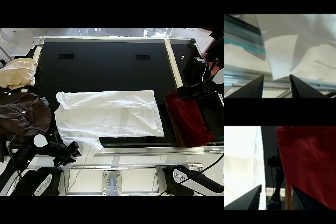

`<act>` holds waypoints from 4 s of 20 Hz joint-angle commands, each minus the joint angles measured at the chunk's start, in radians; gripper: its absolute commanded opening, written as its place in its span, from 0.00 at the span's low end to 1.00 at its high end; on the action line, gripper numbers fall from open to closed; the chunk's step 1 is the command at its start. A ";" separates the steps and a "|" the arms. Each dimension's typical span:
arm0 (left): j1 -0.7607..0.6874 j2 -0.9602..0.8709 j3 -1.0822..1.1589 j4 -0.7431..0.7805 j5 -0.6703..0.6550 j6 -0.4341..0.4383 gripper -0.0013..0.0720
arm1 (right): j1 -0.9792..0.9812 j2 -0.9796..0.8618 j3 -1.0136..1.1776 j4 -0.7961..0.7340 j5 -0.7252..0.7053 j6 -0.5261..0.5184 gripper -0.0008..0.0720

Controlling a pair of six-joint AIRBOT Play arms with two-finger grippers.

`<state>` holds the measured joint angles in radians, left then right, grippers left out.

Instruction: Fold the shirts.

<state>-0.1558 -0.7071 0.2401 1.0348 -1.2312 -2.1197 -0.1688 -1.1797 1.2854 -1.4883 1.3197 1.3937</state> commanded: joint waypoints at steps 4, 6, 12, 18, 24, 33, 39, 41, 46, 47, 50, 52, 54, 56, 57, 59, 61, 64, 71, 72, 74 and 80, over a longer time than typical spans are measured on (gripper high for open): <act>-0.005 0.002 -0.001 0.011 0.151 -0.016 0.48 | -0.001 0.001 0.000 0.000 0.000 0.000 0.59; -0.005 0.002 -0.001 0.000 0.154 -0.016 0.13 | -0.001 0.001 0.000 0.000 0.001 0.000 0.59; -0.005 0.003 0.000 -0.041 0.162 0.033 0.03 | -0.018 0.069 -0.014 -0.001 0.040 -0.018 0.58; -0.005 0.003 0.000 -0.112 0.238 0.034 0.03 | -0.293 0.432 -0.710 0.359 0.055 -0.015 0.58; -0.005 0.003 0.000 -0.175 0.259 0.098 0.03 | -0.373 0.457 -1.036 0.711 -0.127 0.012 0.58; -0.005 0.003 0.000 -0.176 0.259 0.113 0.03 | -0.373 0.263 -1.036 0.758 -0.267 0.005 0.58; -0.005 0.003 0.000 -0.175 0.259 0.113 0.03 | -0.373 0.184 -1.036 0.760 -0.319 0.006 0.52; -0.005 0.003 0.000 -0.175 0.259 0.113 0.03 | -0.373 0.151 -1.036 0.764 -0.340 0.001 0.51; -0.004 0.003 0.000 -0.169 0.280 0.173 0.03 | -0.373 0.138 -1.032 0.898 -0.447 -0.105 0.03; -0.004 0.008 0.005 -0.169 0.305 0.219 0.03 | -0.373 0.139 -1.022 0.941 -0.432 -0.172 0.03; -0.004 0.068 0.064 -0.153 0.331 0.330 0.03 | -0.373 0.175 -0.924 0.975 -0.296 -0.293 0.03; -0.004 0.135 0.137 -0.043 0.330 0.335 0.03 | -0.373 0.248 -0.825 0.920 -0.194 -0.304 0.03; -0.004 0.198 0.219 0.108 0.331 0.305 0.03 | -0.360 0.330 -0.724 0.806 -0.093 -0.315 0.03; -0.004 0.225 0.307 0.258 0.331 0.222 0.03 | -0.292 0.392 -0.639 0.694 -0.042 -0.314 0.03; -0.005 0.220 0.354 0.317 0.330 0.220 0.03 | -0.236 0.412 -0.602 0.656 -0.044 -0.313 0.03; -0.005 0.177 0.453 0.429 0.329 0.237 0.03 | -0.100 0.415 -0.523 0.610 -0.098 -0.306 0.03; -0.005 0.074 0.560 0.555 0.326 0.274 0.03 | 0.030 0.382 -0.443 0.518 -0.230 -0.244 0.03; -0.005 -0.140 0.693 0.677 0.323 0.338 0.03 | 0.129 0.226 -0.316 0.390 -0.310 -0.171 0.02; -0.004 -0.535 0.762 0.801 0.534 0.361 0.03 | 0.132 -0.222 -0.213 0.395 -0.411 -0.143 0.03; -0.004 -0.588 0.775 0.801 0.556 0.361 0.03 | 0.132 -0.270 -0.193 0.396 -0.426 -0.143 0.03; -0.004 -0.683 0.807 0.801 0.566 0.361 0.03 | 0.132 -0.357 -0.139 0.397 -0.451 -0.143 0.03; -0.004 -0.822 0.883 0.824 0.616 0.349 0.03 | 0.132 -0.480 0.003 0.409 -0.484 -0.141 0.03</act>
<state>-0.1604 -1.4681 1.0908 1.8458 -0.6579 -1.7618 -0.0376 -1.6020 1.2278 -1.0866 0.8585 1.2503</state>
